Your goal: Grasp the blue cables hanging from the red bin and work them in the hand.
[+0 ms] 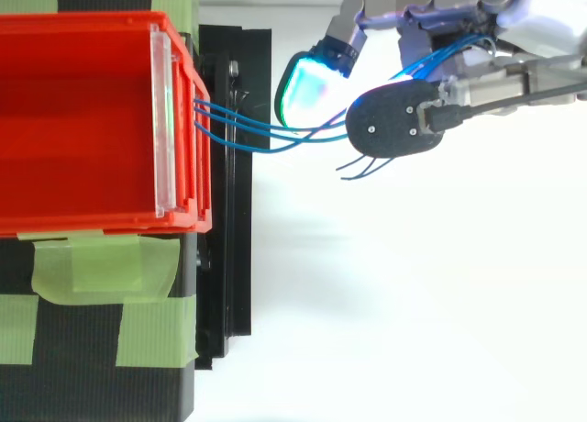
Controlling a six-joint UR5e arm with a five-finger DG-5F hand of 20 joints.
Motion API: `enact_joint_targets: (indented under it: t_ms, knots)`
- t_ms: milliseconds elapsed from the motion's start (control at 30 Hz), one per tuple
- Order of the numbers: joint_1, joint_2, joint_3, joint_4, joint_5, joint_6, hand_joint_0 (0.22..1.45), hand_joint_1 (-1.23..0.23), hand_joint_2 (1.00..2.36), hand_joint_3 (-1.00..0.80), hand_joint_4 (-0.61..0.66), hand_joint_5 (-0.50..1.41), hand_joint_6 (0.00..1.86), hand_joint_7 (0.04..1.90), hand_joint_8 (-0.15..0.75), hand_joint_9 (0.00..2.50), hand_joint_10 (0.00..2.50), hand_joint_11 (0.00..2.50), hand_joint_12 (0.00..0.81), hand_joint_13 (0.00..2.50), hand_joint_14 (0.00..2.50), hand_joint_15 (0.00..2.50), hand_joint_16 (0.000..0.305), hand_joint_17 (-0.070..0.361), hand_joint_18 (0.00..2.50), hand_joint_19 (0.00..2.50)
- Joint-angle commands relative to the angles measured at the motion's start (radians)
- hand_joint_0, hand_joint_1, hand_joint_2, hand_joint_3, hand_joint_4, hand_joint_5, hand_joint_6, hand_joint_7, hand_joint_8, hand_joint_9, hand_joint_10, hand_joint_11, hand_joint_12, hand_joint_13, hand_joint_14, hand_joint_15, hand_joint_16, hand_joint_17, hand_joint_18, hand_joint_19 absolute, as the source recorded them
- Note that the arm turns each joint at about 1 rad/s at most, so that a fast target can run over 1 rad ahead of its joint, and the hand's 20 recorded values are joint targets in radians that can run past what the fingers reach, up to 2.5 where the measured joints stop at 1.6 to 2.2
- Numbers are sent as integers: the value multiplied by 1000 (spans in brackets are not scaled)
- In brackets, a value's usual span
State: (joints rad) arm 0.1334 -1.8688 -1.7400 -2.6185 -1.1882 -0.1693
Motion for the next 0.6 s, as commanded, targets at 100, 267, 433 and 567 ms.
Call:
enact_joint_targets:
  t_ms: [100,267,433,567]
  knots:
    - [2,5,0,0,-2,22,1040,-637,1027,-124,263,385,2,1306,424,487,2500,2500,464,861,2500,1527,49,111,1483,1530]
    - [5,20,0,-17,2,37,974,-642,1021,-397,285,350,3,1286,424,473,2500,2500,464,856,2500,1565,51,116,1530,1615]
    - [9,22,0,-32,2,82,1022,-630,1025,-121,273,363,1,1299,421,463,2500,2500,458,844,2500,1511,50,113,1475,1517]
    - [12,22,0,-48,2,123,982,-637,1017,-74,281,371,30,1304,434,463,2500,2500,480,866,2500,1538,56,125,1497,1466]
